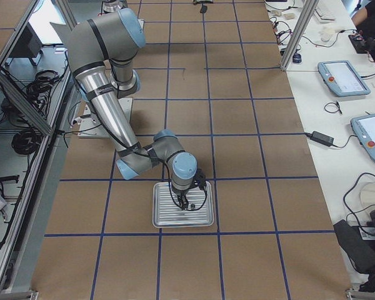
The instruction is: Place bearing gear from tray to pile
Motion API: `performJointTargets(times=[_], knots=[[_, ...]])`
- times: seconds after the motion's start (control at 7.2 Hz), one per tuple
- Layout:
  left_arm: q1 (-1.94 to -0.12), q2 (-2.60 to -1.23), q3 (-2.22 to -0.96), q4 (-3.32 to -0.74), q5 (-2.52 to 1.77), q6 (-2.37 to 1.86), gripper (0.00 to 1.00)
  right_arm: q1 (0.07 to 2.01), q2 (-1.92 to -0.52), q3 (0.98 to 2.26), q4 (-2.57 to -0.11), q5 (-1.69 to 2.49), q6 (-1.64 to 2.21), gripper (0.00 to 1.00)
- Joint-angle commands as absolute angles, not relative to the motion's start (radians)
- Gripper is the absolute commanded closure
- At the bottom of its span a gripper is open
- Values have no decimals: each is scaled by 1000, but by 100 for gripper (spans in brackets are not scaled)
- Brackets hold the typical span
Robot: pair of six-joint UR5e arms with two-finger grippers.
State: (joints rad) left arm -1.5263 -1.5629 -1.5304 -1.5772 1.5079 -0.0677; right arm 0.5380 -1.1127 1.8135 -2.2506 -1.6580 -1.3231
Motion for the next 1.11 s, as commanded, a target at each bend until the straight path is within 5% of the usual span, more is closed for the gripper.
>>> performJointTargets(times=[0.0, 0.28, 0.97], knots=[[-1526, -1562, -1531, -1577, 1508, -67, 0, 538, -1111, 1819, -2252, -1657, -1319, 14], [-1526, -1560, -1532, -1577, 1508, -67, 0, 543, -1095, 1819, -2250, -1655, -1298, 19], [-1526, -1555, -1536, -1577, 1508, -67, 0, 549, -1100, 1816, -2252, -1657, -1296, 84]])
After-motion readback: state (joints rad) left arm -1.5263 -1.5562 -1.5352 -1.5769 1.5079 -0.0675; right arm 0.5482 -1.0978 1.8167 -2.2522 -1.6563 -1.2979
